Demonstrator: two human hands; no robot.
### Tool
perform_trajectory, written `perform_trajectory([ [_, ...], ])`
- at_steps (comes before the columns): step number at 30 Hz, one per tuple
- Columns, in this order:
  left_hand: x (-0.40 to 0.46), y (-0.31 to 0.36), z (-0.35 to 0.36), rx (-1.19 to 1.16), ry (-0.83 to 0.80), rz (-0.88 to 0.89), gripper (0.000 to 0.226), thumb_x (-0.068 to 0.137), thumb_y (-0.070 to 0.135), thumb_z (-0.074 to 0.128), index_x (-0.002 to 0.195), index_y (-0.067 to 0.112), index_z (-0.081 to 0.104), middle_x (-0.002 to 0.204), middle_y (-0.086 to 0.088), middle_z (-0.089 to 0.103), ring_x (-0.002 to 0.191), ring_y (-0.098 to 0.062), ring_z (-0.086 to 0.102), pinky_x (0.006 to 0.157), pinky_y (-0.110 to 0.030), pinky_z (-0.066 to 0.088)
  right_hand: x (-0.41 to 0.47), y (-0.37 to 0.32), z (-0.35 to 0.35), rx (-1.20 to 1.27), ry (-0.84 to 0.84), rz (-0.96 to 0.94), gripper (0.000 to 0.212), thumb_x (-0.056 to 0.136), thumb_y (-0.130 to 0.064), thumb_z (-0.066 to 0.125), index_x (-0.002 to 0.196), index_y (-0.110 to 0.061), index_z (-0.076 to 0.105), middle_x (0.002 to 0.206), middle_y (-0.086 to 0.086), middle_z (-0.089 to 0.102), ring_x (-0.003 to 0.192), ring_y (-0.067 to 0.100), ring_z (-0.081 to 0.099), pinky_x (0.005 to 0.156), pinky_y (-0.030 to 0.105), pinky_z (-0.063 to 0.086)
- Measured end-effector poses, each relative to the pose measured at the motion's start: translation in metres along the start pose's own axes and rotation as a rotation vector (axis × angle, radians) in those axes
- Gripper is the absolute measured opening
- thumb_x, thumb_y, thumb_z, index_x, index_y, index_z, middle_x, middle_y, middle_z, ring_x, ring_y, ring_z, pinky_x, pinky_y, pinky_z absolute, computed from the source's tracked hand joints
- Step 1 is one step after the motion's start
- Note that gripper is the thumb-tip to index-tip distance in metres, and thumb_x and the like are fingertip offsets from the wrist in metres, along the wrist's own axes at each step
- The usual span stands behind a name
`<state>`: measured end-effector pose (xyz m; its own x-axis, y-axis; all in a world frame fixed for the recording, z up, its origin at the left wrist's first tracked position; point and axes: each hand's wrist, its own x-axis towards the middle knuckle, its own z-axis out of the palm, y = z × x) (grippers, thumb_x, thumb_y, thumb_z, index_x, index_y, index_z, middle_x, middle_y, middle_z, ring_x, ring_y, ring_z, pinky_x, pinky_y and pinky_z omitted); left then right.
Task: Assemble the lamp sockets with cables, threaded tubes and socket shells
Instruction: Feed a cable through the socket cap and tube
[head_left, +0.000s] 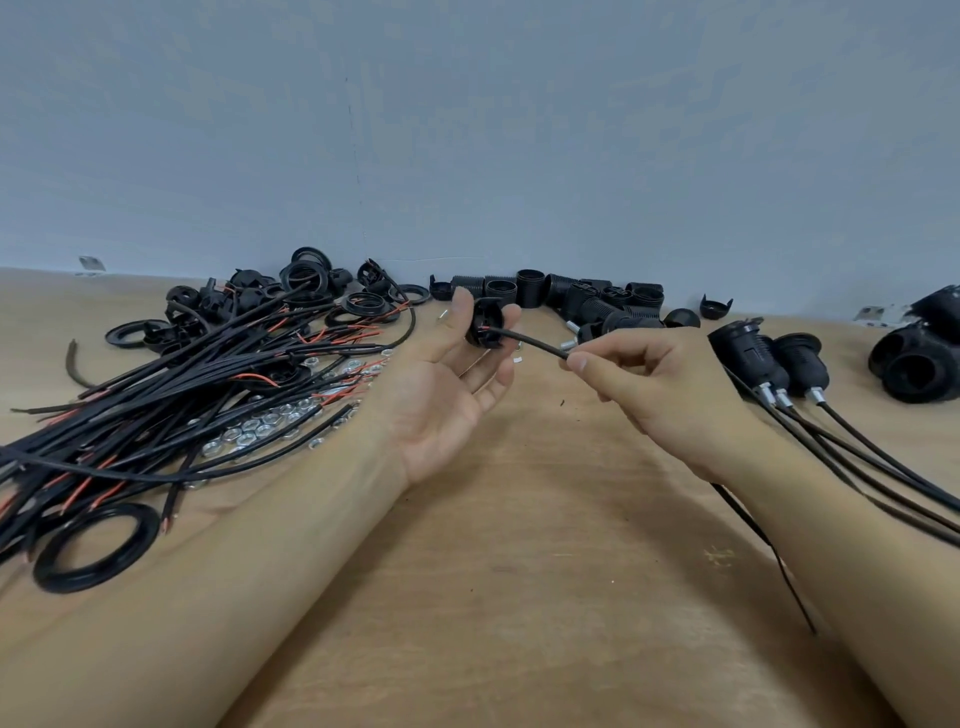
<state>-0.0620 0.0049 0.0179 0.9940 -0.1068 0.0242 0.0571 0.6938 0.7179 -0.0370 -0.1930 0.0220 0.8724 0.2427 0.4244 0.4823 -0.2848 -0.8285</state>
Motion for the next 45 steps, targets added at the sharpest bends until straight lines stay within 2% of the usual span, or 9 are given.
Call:
perform_trajectory([
  [7, 0.001, -0.003, 0.000, 0.075, 0.021, 0.014, 0.031, 0.085, 0.037, 0.065, 0.109, 0.018, 0.060, 0.107, -0.003, 0.072, 0.089, -0.013, 0.066, 0.076, -0.025, 0.051, 0.001, -0.001, 0.001, -0.055, 0.064, -0.068, 0.014, 0.086, -0.019, 0.075, 0.073, -0.024, 0.076, 0.066, 0.016, 0.060, 0.058, 0.016, 0.045, 0.055, 0.025, 0.037],
  [16, 0.002, -0.010, 0.002, 0.282, 0.044, 0.129, 0.047, 0.072, 0.033, 0.073, 0.111, 0.011, 0.060, 0.102, -0.003, 0.073, 0.088, -0.013, 0.067, 0.067, -0.021, 0.052, -0.008, -0.007, 0.006, -0.266, 0.087, -0.377, 0.028, 0.087, -0.010, 0.072, 0.086, -0.038, 0.072, 0.064, -0.004, 0.063, 0.063, 0.011, 0.055, 0.061, 0.016, 0.039],
  [19, 0.001, -0.011, 0.003, 0.315, 0.089, 0.209, 0.068, 0.057, 0.033, 0.081, 0.116, 0.010, 0.057, 0.097, -0.003, 0.075, 0.083, -0.012, 0.069, 0.069, -0.022, 0.051, -0.008, -0.008, 0.008, -0.147, 0.034, -0.219, 0.026, 0.087, -0.016, 0.073, 0.077, -0.040, 0.073, 0.064, -0.008, 0.067, 0.061, 0.006, 0.057, 0.059, 0.015, 0.042],
  [28, -0.002, -0.016, 0.001, 0.564, 0.091, 0.373, 0.064, 0.043, 0.033, 0.099, 0.090, 0.015, 0.060, 0.083, -0.002, 0.078, 0.075, -0.012, 0.071, 0.065, -0.019, 0.048, -0.004, -0.007, -0.002, 0.267, -0.144, 0.219, 0.019, 0.090, -0.019, 0.067, 0.076, -0.009, 0.075, 0.053, -0.001, 0.049, 0.039, 0.008, 0.029, 0.038, 0.016, 0.022],
  [31, -0.007, -0.022, 0.005, 0.678, 0.025, 0.449, 0.045, 0.054, 0.035, 0.086, 0.084, 0.012, 0.061, 0.075, -0.005, 0.077, 0.070, -0.011, 0.072, 0.061, -0.014, 0.049, -0.006, -0.011, 0.004, 0.398, -0.224, 0.294, 0.024, 0.084, -0.027, 0.066, 0.068, -0.009, 0.070, 0.058, 0.003, 0.048, 0.038, 0.007, 0.026, 0.037, 0.015, 0.017],
  [36, -0.005, -0.025, 0.006, 0.780, 0.049, 0.470, 0.030, 0.074, 0.041, 0.071, 0.081, 0.011, 0.069, 0.080, -0.003, 0.077, 0.065, -0.010, 0.067, 0.062, -0.021, 0.050, -0.001, -0.011, 0.007, 0.487, -0.047, 0.314, 0.025, 0.098, -0.022, 0.057, 0.076, -0.011, 0.051, 0.069, 0.004, 0.052, 0.042, 0.008, 0.027, 0.038, 0.014, 0.020],
  [40, -0.005, -0.029, 0.005, 0.823, -0.010, 0.395, 0.031, 0.076, 0.047, 0.073, 0.075, 0.016, 0.067, 0.076, -0.009, 0.075, 0.069, -0.015, 0.069, 0.063, -0.025, 0.053, -0.005, -0.007, 0.011, 0.466, -0.205, 0.304, 0.027, 0.099, -0.020, 0.054, 0.074, -0.010, 0.052, 0.067, 0.005, 0.054, 0.040, 0.007, 0.027, 0.038, 0.013, 0.019],
  [43, -0.003, -0.026, 0.006, 0.800, -0.001, 0.284, 0.055, 0.086, 0.068, 0.052, 0.056, 0.023, 0.062, 0.070, -0.008, 0.072, 0.064, -0.021, 0.068, 0.058, -0.026, 0.051, -0.004, -0.004, 0.010, 0.443, -0.233, 0.289, 0.029, 0.099, -0.017, 0.052, 0.072, -0.008, 0.057, 0.066, 0.007, 0.056, 0.041, 0.008, 0.027, 0.039, 0.014, 0.018],
  [45, -0.002, -0.025, 0.005, 0.833, 0.033, 0.279, 0.062, 0.095, 0.061, 0.044, 0.049, 0.021, 0.054, 0.063, -0.007, 0.069, 0.057, -0.020, 0.064, 0.056, -0.028, 0.048, -0.004, -0.001, 0.007, 0.428, -0.270, 0.294, 0.027, 0.099, -0.014, 0.052, 0.076, -0.003, 0.063, 0.067, 0.009, 0.058, 0.041, 0.008, 0.028, 0.037, 0.015, 0.020],
])
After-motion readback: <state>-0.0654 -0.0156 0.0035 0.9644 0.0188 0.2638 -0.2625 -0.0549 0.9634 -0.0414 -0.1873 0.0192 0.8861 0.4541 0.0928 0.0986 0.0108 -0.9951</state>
